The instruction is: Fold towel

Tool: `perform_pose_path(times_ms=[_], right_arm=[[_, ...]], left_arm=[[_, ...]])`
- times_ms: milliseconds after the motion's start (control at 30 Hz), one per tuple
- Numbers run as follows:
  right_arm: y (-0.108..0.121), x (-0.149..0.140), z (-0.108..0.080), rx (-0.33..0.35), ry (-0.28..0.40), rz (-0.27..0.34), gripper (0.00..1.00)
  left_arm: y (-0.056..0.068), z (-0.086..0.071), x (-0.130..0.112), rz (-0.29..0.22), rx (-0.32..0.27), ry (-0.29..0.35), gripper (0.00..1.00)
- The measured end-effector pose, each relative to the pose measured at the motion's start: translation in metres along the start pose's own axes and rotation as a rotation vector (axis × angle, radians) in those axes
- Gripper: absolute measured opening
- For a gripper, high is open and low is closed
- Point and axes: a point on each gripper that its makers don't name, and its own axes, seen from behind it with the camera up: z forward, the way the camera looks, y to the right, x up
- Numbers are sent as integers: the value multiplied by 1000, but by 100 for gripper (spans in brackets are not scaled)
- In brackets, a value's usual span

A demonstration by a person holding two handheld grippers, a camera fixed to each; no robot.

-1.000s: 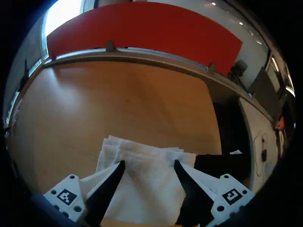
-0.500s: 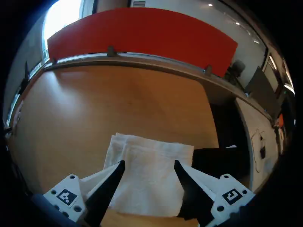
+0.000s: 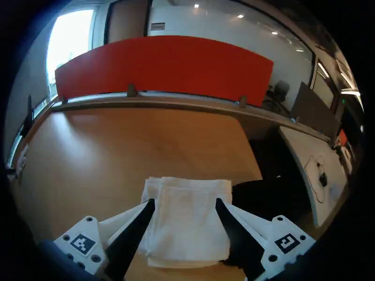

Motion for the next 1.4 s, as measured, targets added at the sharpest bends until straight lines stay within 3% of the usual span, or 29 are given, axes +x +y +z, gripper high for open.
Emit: perform_pose_path(times_ms=[367, 767, 1400], right_arm=[[-1, 33, -38, -53, 199, 96, 100], [-2, 58, -82, -105, 379, 86, 100], [-15, 72, -107, -91, 500, 120, 100]], left_arm=[[-2, -5, 16, 7, -1, 40, 75], [-3, -9, 24, 16, -1, 71, 75], [-2, -12, 44, 13, -7, 141, 76]])
